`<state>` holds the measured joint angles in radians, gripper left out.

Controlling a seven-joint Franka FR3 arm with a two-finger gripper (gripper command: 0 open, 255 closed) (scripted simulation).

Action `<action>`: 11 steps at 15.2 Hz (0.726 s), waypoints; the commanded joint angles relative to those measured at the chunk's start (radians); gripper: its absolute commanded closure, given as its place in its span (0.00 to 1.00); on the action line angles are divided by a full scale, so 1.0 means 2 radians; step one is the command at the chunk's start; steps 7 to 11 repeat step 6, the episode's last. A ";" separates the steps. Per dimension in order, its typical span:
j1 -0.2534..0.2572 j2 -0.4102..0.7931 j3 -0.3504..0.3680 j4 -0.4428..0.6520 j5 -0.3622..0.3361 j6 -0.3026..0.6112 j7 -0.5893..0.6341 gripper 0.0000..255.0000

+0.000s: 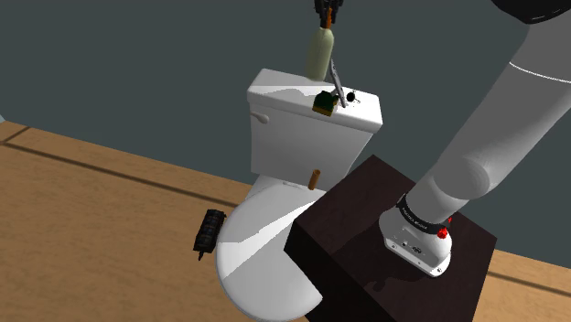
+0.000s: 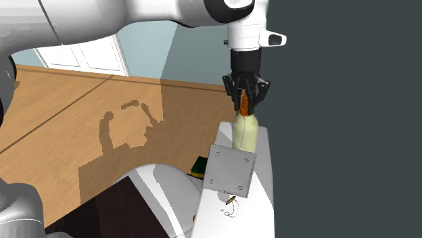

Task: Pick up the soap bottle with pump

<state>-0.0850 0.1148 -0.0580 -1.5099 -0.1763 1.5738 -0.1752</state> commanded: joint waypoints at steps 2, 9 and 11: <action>0.000 0.004 0.000 0.024 0.000 -0.020 -0.003 1.00; 0.000 0.009 0.000 0.045 0.000 -0.036 -0.006 1.00; 0.000 0.009 0.000 0.045 0.000 -0.036 -0.006 1.00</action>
